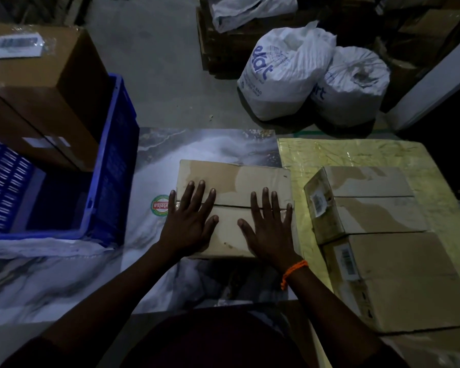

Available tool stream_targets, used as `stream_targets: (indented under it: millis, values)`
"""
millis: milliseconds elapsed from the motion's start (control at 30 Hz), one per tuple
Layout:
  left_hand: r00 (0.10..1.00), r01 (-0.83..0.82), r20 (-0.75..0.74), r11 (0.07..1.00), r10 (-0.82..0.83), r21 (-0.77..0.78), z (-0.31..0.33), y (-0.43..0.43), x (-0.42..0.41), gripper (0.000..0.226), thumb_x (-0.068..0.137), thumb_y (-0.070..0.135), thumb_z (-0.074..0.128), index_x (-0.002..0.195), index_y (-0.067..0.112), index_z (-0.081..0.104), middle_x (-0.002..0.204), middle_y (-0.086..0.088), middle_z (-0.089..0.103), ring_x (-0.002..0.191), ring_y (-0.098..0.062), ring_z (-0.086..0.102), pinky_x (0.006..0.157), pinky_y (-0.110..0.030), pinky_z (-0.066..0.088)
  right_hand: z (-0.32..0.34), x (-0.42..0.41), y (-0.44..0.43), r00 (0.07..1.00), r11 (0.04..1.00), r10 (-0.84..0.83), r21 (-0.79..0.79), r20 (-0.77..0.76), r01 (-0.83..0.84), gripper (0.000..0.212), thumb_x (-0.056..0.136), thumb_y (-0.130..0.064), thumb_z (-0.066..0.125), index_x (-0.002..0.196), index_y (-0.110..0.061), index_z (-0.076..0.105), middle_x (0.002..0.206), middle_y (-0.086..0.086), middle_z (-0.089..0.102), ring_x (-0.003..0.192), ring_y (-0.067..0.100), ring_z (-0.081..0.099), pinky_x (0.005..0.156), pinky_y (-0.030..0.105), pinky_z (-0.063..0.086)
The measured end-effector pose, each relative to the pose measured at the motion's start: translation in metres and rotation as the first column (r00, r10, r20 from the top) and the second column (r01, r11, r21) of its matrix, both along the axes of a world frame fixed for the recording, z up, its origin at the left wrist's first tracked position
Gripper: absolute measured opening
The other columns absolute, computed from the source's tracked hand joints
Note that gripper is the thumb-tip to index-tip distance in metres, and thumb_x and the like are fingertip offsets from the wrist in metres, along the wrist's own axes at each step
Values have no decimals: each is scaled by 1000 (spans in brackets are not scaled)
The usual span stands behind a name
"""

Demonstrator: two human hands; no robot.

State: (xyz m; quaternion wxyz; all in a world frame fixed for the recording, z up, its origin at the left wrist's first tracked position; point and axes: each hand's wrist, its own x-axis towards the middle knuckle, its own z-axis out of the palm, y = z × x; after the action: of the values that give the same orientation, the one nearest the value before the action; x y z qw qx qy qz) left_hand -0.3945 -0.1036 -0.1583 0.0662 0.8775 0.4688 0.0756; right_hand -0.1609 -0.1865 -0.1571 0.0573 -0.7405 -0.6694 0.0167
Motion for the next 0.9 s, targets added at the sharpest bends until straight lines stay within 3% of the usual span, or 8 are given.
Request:
stream_targets:
  millis: [200,333,400,433,533,600,733,900]
  values:
    - [996,-61,65,992,68,-112,4,3,0,80,99,67,23,164,21,14,171,-9,-6,157,-28,-14,125,-57,6,10,3,7,968,988,-151,-9,-202,153,94,95,-77,31,166,-22,5,173,12,-7,160,28,-7,124,58,-4]
    - [943,-173,239,955,231,-240,16,17,0,91,98,63,47,164,14,7,170,-14,-14,156,-32,-16,125,-45,4,28,27,32,799,937,-327,-62,-504,344,96,96,-52,65,166,-16,9,172,18,7,158,35,12,123,56,16]
    - [853,-232,342,874,394,-428,24,36,0,96,95,57,61,163,12,11,171,-16,-1,157,-33,4,125,-47,16,39,41,49,654,915,-364,-125,-664,383,95,96,-40,71,165,-10,13,169,19,17,155,35,22,123,46,23]
    - [801,-237,381,828,463,-508,26,47,0,93,93,57,65,161,11,21,168,-17,18,153,-34,21,122,-47,28,45,46,56,590,906,-384,-166,-710,390,92,95,-36,73,164,-8,18,167,18,25,153,34,28,122,42,27]
    - [654,-221,437,708,618,-671,37,62,2,63,90,55,70,136,18,50,132,-5,61,122,-29,58,96,-34,45,52,57,70,395,859,-441,-251,-806,447,84,89,-40,79,155,-8,39,152,13,51,139,31,50,115,41,41]
    - [595,-184,490,701,638,-689,40,60,3,61,84,59,70,131,22,55,124,1,63,115,-24,62,91,-33,47,54,60,70,292,830,-449,-273,-844,486,79,81,-51,82,144,-10,54,140,10,63,128,29,60,109,47,49]
    - [481,-173,607,748,632,-641,47,60,-1,62,83,59,73,135,30,54,126,8,65,114,-15,63,97,-39,53,70,62,64,238,843,-292,-131,-926,522,26,90,-32,79,114,-25,69,111,-3,74,109,23,70,96,49,58]
    - [250,-174,761,801,599,-573,86,58,-3,61,91,53,70,138,21,47,135,6,57,115,-2,59,96,-31,54,99,58,65,215,824,-166,-16,-962,566,49,83,-51,78,121,-21,69,119,1,71,110,20,68,94,48,59]
